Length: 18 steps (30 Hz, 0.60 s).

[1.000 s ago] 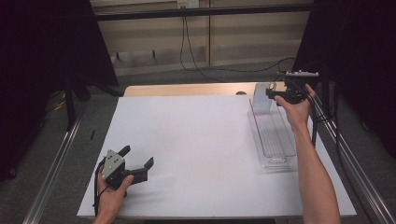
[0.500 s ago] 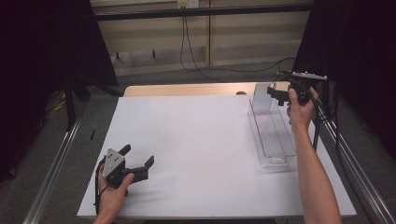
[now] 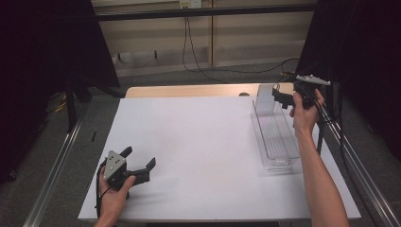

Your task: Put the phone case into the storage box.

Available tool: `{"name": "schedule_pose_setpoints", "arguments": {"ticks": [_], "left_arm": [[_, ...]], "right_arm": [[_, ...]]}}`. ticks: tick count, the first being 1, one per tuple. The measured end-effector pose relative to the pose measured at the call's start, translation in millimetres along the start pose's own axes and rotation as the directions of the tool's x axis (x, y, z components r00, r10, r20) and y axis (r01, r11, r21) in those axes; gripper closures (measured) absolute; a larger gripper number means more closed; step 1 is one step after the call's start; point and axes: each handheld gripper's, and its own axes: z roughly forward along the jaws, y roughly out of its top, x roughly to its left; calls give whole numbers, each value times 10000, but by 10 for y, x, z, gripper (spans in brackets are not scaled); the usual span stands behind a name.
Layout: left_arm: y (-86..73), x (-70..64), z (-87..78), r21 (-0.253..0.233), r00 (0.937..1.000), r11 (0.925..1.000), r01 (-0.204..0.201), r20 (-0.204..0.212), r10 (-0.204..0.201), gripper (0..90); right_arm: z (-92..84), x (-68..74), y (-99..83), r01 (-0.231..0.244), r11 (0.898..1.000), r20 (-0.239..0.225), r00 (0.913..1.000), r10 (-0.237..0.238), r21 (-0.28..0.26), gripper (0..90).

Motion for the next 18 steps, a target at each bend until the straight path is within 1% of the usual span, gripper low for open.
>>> {"name": "schedule_pose_setpoints", "arguments": {"ticks": [3,4,5,7,8,10,12,14,16,17,18], "left_arm": [[3,9,3,-13,10000,10000,5,-25,-5,29],[4,11,2,-4,10000,10000,-27,-40,27,29],[4,8,1,-16,10000,10000,-11,-55,11,29],[5,1,-1,-37,10000,10000,19,-29,-19,28],[6,-3,-3,-60,10000,10000,39,-33,-39,28],[6,-6,-7,-82,10000,10000,55,55,-54,28],[2,-7,-23,-67,10000,10000,-56,74,56,28],[7,-12,-48,-140,10000,9999,-37,44,38,28],[12,-6,-65,-216,10000,9998,20,47,-19,27],[13,5,-72,-211,10000,9998,6,16,-6,27],[13,13,-74,-214,10000,9998,7,13,-6,26]], "right_arm": [[-6,29,-18,73,9999,33,10000,-73,93,18],[-15,34,-29,57,10000,-39,10000,-57,-52,16],[-19,33,-49,80,9994,-118,9999,-84,-334,17],[-46,39,-68,-11,9990,-229,9997,1,-443,14],[-65,46,-80,115,9983,-232,9996,-128,-573,14],[-111,76,-93,302,9976,-159,9994,-313,-629,13],[-158,101,-98,473,9970,-72,9988,-479,-617,18],[-206,118,-107,622,9944,-18,9980,-626,-849,16],[-248,130,-123,597,9924,14,9982,-599,-1081,15],[-260,137,-131,500,9928,-32,9987,-506,-1093,16],[-277,143,-148,528,9924,-148,9984,-548,-1114,16]]}}
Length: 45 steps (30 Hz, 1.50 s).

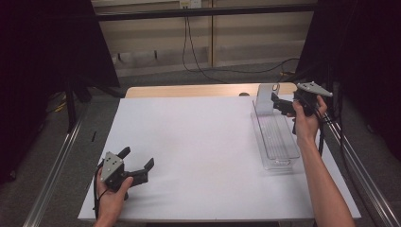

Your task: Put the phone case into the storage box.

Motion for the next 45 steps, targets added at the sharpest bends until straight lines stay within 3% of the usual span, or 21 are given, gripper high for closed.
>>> {"name": "schedule_pose_setpoints", "arguments": {"ticks": [4,8,17,21,32,45], "left_arm": [[2,7,-2,-49,10000,10000,66,-24,-66,26],[3,7,-8,-46,10000,10000,46,-37,-46,27],[4,11,-21,-87,10000,10000,48,-17,-48,26],[8,19,-25,-97,10000,9999,66,-9,-66,26],[12,29,-39,-179,9997,9996,224,-26,-224,26],[26,29,-69,-396,9996,9988,276,6,-276,25]], "right_arm": [[-72,39,-16,173,9998,48,9998,-173,-120,28],[-156,52,-17,44,9994,-219,9997,-52,-332,26],[-350,113,-63,526,9971,-436,9975,-549,-542,39],[-443,98,-92,418,9963,-637,9969,-467,-756,31],[-664,141,-204,722,9928,-825,9934,-802,-961,34],[-901,231,-316,1003,9881,-716,9914,-1091,-1167,11]]}}
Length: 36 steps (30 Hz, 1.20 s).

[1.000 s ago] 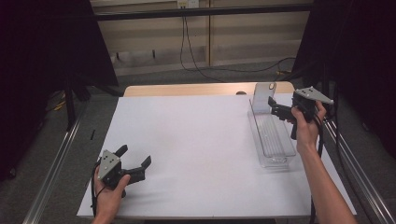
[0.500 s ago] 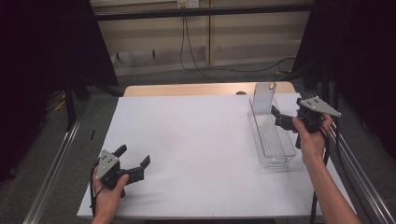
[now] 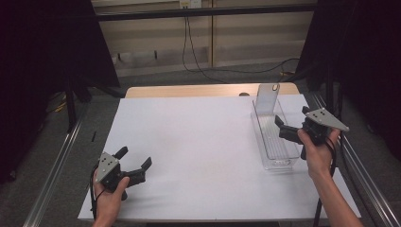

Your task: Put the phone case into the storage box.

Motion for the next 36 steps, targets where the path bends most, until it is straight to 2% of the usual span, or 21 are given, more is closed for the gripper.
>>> {"name": "schedule_pose_setpoints", "arguments": {"ticks": [10,17,25,36], "left_arm": [[0,-11,-23,-74,9999,9999,71,-91,-72,23],[-4,-27,-22,3,10000,10000,-79,2,79,22],[-2,-33,-33,4,9999,10000,-91,118,91,23],[1,-52,-54,-21,9998,10000,-68,162,68,23]], "right_arm": [[-176,62,-107,-35,9998,-119,9999,33,-219,0],[-259,85,-227,-100,9999,-190,9998,99,-59,0],[-411,125,-319,-128,9996,-135,9998,125,-236,0],[-551,162,-469,-84,10000,-290,9995,83,-49,0]]}}
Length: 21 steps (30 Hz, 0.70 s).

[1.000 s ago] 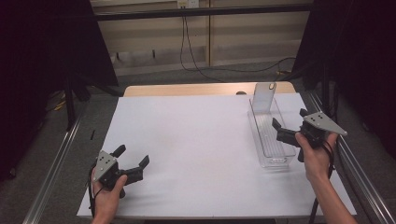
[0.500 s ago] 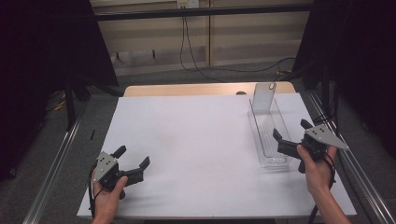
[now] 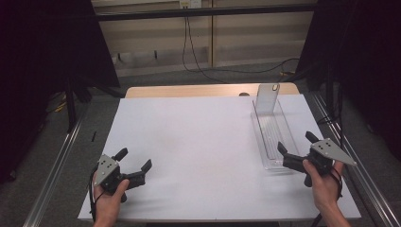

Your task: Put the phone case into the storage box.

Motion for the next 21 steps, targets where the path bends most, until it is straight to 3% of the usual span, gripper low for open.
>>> {"name": "schedule_pose_setpoints", "arguments": {"ticks": [5,8,13,17,21], "left_arm": [[1,-20,-11,25,10000,10000,-9,44,9,23],[4,-31,-20,3,10000,10000,-11,75,11,23],[5,-70,-58,3,9999,10000,-77,105,77,23],[10,-74,-63,-72,10000,10000,-40,45,40,23],[6,-68,-71,-22,9999,10000,-35,-95,35,23]], "right_arm": [[-53,19,-81,156,9994,-57,9999,-154,297,0],[-90,36,-137,-16,9993,2,10000,16,374,0],[-140,86,-214,-240,9981,329,9992,221,574,0],[-194,139,-279,-138,9983,638,9979,102,566,2],[-254,146,-336,-185,9978,660,9977,143,634,1]]}}
